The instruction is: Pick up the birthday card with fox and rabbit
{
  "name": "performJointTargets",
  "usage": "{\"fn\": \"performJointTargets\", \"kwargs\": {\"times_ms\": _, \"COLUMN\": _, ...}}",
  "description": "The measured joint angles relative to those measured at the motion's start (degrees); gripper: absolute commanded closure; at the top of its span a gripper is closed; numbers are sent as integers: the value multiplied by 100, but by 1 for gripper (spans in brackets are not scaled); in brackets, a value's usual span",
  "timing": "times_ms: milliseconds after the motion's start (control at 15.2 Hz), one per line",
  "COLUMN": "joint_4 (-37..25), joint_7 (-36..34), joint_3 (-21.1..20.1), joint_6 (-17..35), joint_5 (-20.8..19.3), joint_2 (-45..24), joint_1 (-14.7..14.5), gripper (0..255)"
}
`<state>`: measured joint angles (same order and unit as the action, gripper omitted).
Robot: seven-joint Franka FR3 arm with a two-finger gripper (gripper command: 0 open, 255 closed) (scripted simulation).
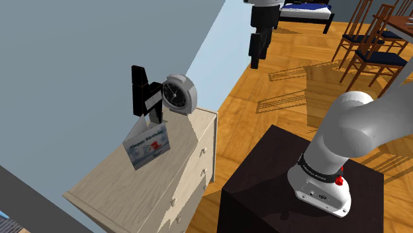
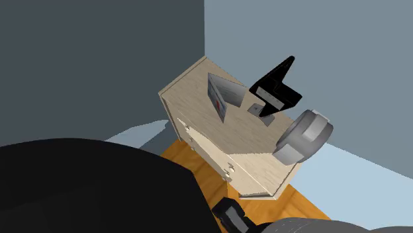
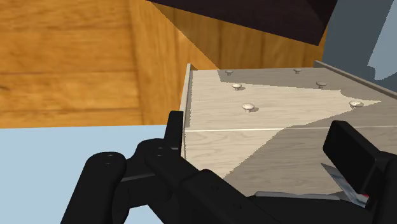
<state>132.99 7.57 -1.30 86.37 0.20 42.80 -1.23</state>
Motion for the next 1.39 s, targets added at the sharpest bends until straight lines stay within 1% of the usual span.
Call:
{"fn": "performJointTargets", "kwargs": {"times_ms": 198, "joint_4": 40, "joint_7": -129, "joint_3": -116, "joint_6": 126, "joint_5": 82, "joint_2": -78, "joint_1": -41, "gripper": 0}}
{"fn": "performJointTargets", "kwargs": {"times_ms": 792, "joint_4": -111, "joint_7": -1138, "joint_3": -1025, "joint_6": 1007, "joint_5": 584, "joint_2": -996, "joint_1": -327, "gripper": 0}}
{"fn": "performJointTargets", "kwargs": {"times_ms": 924, "joint_4": -296, "joint_7": -1430, "joint_3": -1289, "joint_6": 1273, "joint_5": 657, "joint_2": -1417, "joint_1": -378, "gripper": 0}}
{"fn": "performJointTargets", "kwargs": {"times_ms": 1056, "joint_4": -380, "joint_7": -1618, "joint_3": -1458, "joint_6": 1551, "joint_5": 663, "joint_2": -1753, "joint_1": -395, "gripper": 0}}
{"fn": "performJointTargets", "kwargs": {"times_ms": 1386, "joint_4": -894, "joint_7": -2266, "joint_3": -1952, "joint_6": 1909, "joint_5": 611, "joint_2": -2560, "joint_1": -495, "gripper": 0}}
